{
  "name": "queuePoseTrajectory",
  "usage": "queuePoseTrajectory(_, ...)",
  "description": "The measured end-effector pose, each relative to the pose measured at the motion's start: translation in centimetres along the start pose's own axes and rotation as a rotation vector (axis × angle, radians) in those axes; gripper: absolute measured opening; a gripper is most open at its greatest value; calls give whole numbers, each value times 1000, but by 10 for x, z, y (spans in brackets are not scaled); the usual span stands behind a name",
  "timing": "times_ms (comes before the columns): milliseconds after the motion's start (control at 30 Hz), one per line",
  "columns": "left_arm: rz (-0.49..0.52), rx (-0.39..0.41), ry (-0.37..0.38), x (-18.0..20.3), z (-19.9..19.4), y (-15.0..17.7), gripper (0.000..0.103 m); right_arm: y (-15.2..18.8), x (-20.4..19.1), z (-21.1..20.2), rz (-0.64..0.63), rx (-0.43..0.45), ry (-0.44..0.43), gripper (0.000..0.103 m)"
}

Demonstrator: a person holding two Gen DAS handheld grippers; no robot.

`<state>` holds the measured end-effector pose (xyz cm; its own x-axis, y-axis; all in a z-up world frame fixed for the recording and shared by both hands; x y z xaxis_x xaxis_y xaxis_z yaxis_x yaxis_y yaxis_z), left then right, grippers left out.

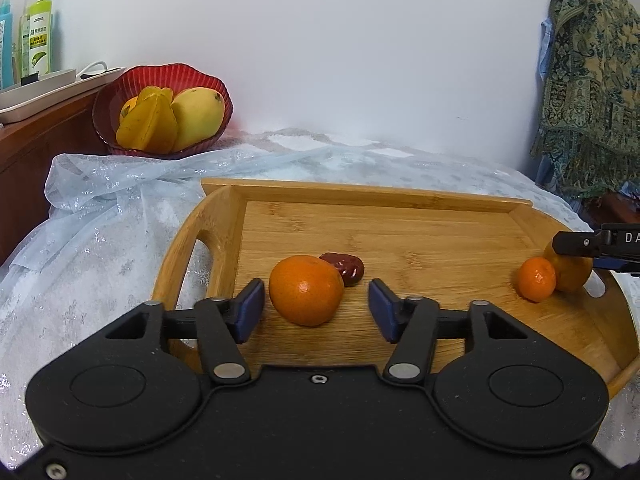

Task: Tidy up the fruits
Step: 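Open the left tool releasing the mandarin while the right tool releases the orange on the tray, then move both tools back toward the dark purple fruit and green fruit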

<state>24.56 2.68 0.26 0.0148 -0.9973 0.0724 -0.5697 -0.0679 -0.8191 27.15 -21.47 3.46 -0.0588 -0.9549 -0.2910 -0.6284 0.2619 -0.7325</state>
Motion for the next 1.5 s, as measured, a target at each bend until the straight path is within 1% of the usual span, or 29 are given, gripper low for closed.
queuePoseTrajectory(33, 1, 4, -1, 0, -1, 0, 69, 0, 0, -1, -3, 3, 1, 62)
queuePoseTrajectory(67, 2, 9, 1, 1, -3, 1, 73, -1, -1, -2, -9, 8, -1, 69)
queuePoseTrajectory(100, 2, 13, 5, 1, -5, 1, 80, -2, -1, -4, -13, 15, -7, 72)
queuePoseTrajectory(133, 1, 15, 9, 2, -7, 2, 82, -3, -1, -6, -15, 23, -15, 74)
queuePoseTrajectory(367, 12, 25, 20, 4, -18, 4, 91, -8, -1, -18, -14, 59, -44, 87)
queuePoseTrajectory(533, 19, 36, 33, 5, -29, 5, 97, -9, -3, -23, -14, 75, -46, 92)
queuePoseTrajectory(767, 51, 68, 40, 6, -51, 10, 100, -5, -12, -39, -59, 115, -50, 102)
queuePoseTrajectory(867, 57, 73, 53, 5, -63, 13, 100, 1, -19, -48, -87, 133, -53, 103)
queuePoseTrajectory(967, 66, 98, 60, 4, -77, 17, 101, 10, -26, -59, -102, 146, -65, 103)
queuePoseTrajectory(1100, 72, 144, 70, 3, -94, 22, 102, 20, -38, -77, -148, 198, -74, 103)
queuePoseTrajectory(1200, 72, 151, 74, 1, -102, 29, 102, 31, -43, -90, -190, 229, -66, 103)
queuePoseTrajectory(1333, 76, 149, 89, -2, -112, 40, 102, 52, -45, -106, -196, 227, -75, 103)
queuePoseTrajectory(1500, 75, 167, 118, -3, -128, 55, 102, 80, -49, -123, -196, 232, -89, 103)
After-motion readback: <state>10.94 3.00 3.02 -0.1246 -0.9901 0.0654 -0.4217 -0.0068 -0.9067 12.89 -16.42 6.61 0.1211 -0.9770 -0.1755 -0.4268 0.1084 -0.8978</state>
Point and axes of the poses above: each gripper's, at about its wrist camera, not at the fingertips, and z roughly the way its jaws point, x to its right, y to its underside, the point moved 4 cm from there along z, roughly the way its jaws point, and after that the axes turned 4 degrees about -y, right-handed, at the moved point
